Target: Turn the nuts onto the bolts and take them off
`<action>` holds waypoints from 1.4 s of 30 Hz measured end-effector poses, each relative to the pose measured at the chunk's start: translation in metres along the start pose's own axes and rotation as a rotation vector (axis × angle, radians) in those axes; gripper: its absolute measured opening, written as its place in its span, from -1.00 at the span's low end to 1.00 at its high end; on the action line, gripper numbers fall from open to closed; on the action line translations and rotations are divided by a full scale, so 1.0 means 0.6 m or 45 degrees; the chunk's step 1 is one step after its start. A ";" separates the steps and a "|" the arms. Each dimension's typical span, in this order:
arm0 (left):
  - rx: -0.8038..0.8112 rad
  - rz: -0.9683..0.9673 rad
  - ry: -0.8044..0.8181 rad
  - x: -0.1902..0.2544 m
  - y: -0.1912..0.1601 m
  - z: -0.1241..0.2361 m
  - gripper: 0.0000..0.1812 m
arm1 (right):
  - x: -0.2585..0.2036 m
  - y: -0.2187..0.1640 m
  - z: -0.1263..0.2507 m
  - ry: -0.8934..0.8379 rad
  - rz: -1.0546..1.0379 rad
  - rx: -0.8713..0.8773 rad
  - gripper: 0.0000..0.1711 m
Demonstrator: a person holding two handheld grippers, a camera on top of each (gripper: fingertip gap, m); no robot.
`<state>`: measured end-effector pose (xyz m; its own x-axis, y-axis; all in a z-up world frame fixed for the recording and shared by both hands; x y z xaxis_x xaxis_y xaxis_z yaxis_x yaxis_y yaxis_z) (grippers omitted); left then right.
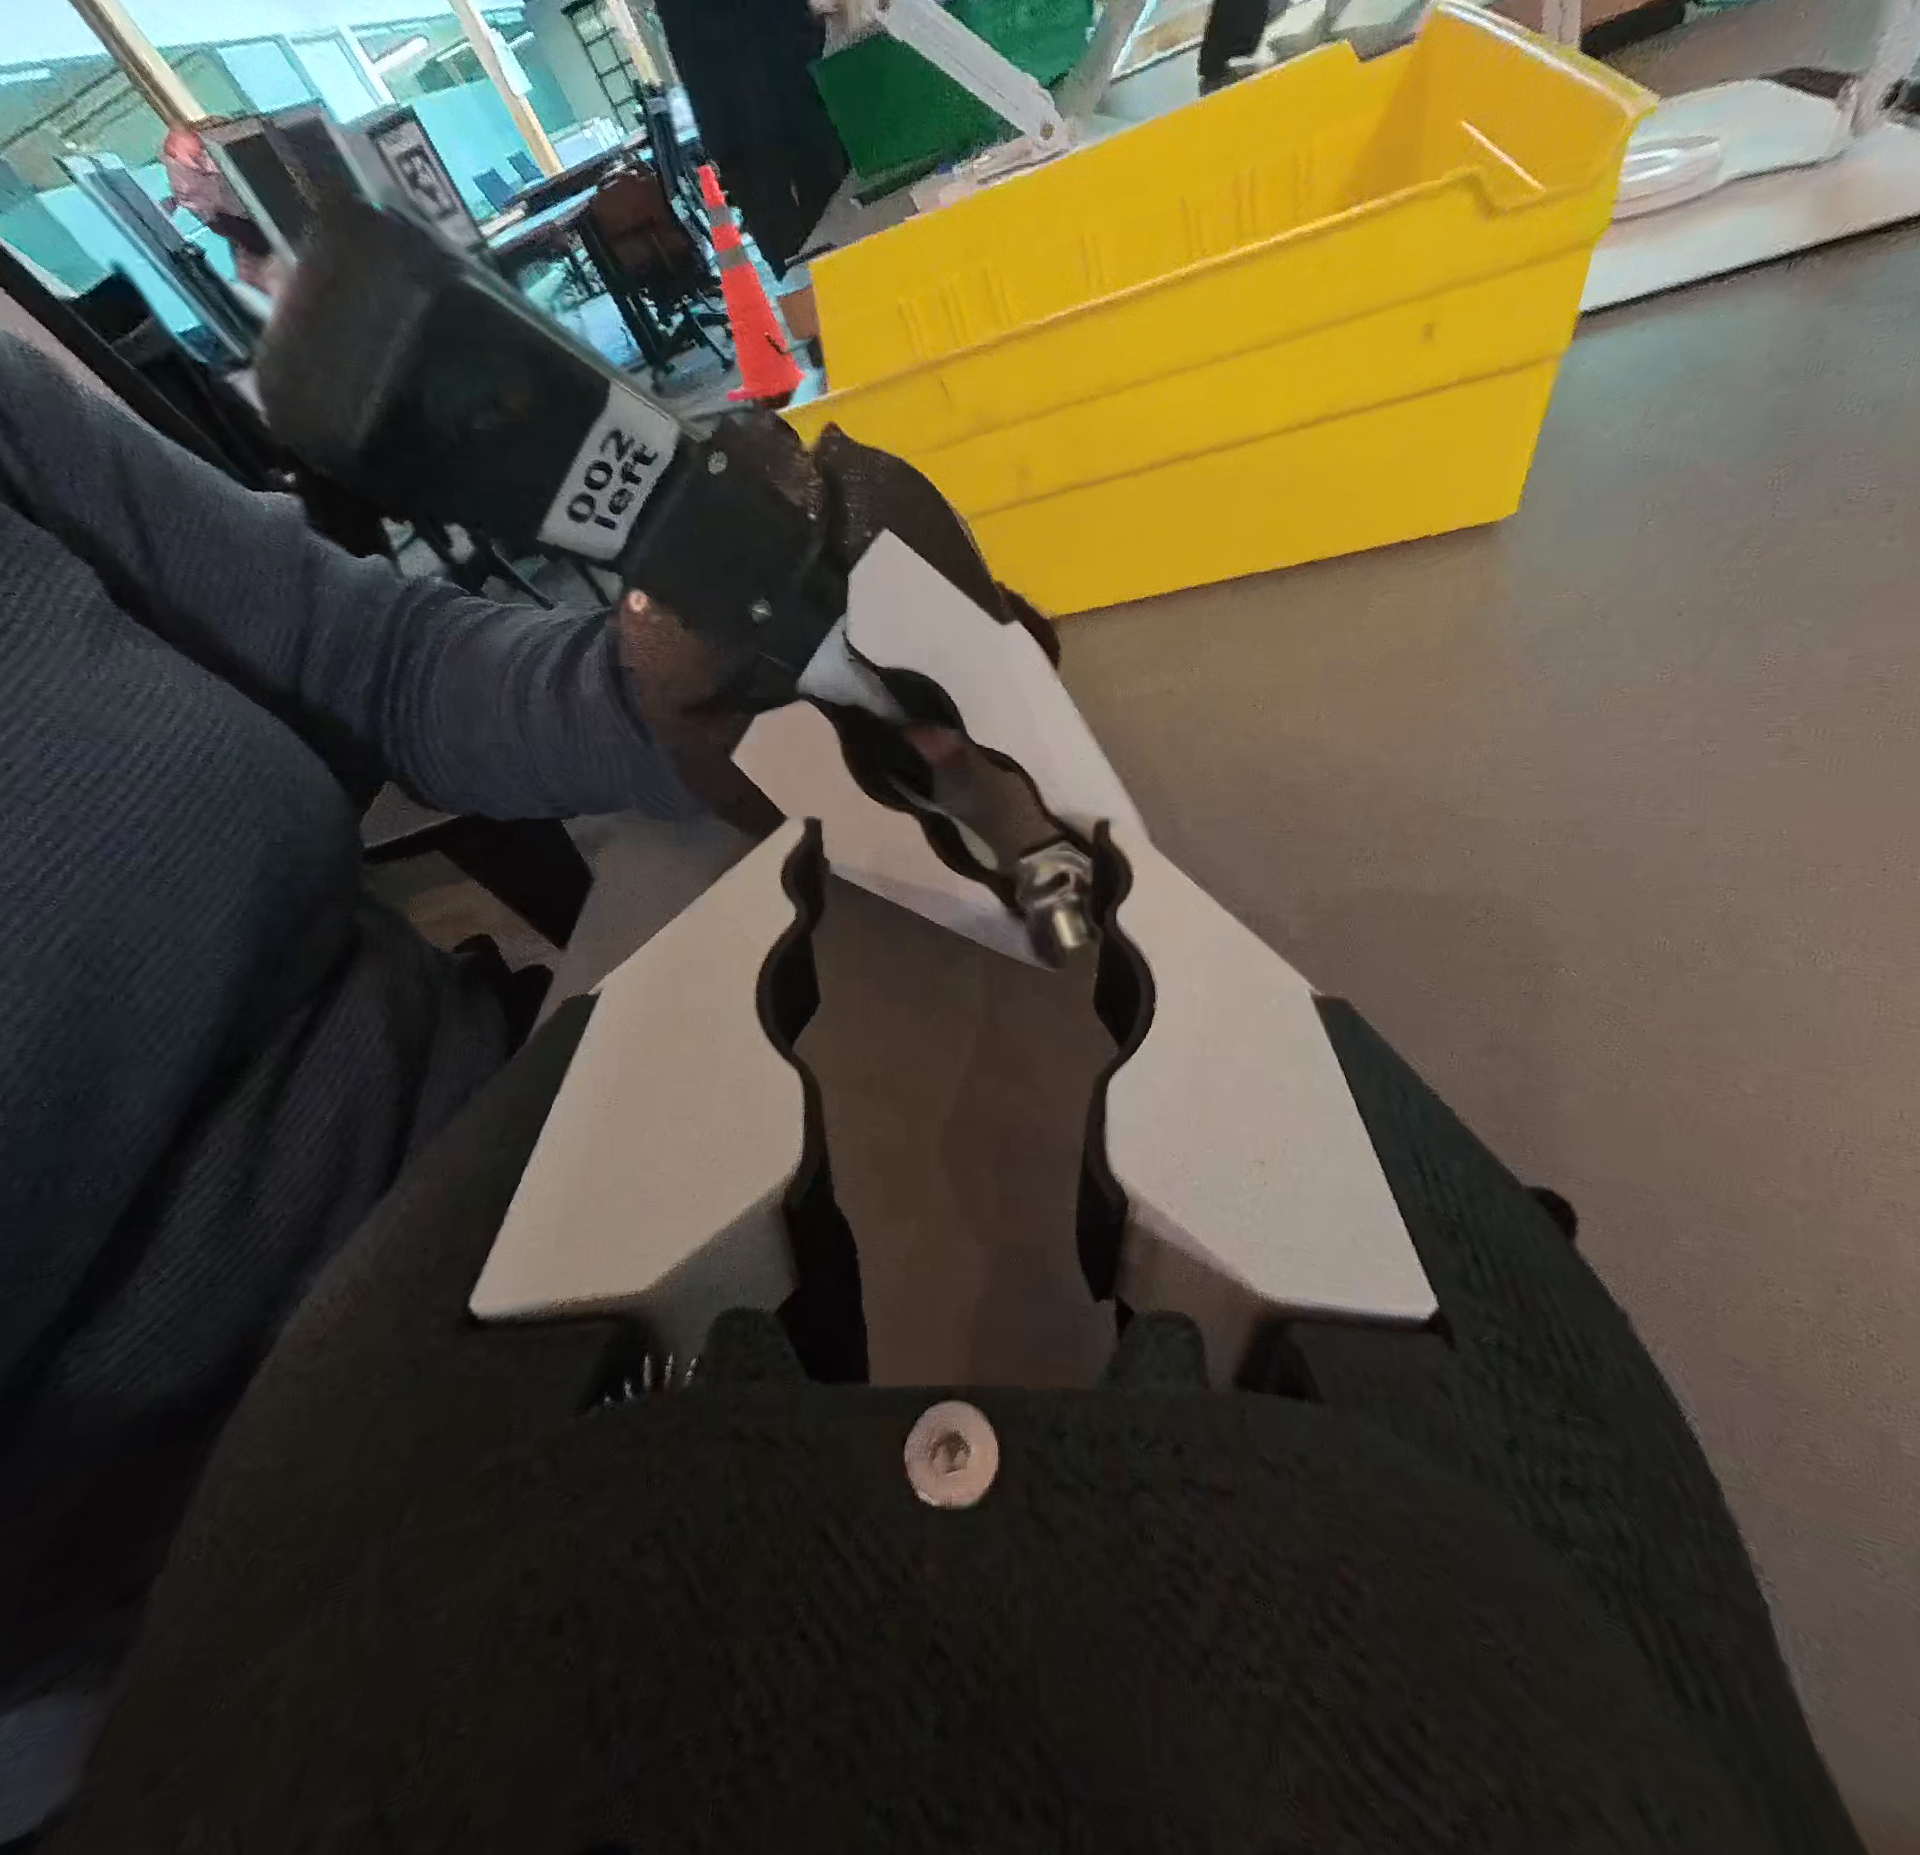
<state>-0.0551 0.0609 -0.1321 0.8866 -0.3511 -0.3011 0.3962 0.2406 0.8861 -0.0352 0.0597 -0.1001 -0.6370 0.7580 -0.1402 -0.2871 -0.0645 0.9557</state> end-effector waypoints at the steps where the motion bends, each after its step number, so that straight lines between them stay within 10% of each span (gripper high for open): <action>1: -0.015 -0.034 0.032 -0.003 -0.002 -0.001 -0.83 | -0.011 0.004 -0.001 0.042 0.019 0.010 -0.43; 42: 0.154 -0.139 0.163 -0.015 0.033 0.018 -0.83 | -0.019 0.038 0.017 0.002 0.154 0.128 -0.49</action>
<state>-0.0576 0.0590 -0.1080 0.8662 -0.2498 -0.4328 0.4667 0.0948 0.8793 -0.0271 0.0560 -0.0739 -0.6638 0.7475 -0.0227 -0.1353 -0.0902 0.9867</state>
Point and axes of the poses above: each gripper's, where its closed fingertips meet, z back along the fingers, y out of its top, x = y × z across the jaws, the point moved 2 cm from there along z, back along the fingers, and after that the axes turned 11 degrees about z, right-handed, at the moved point
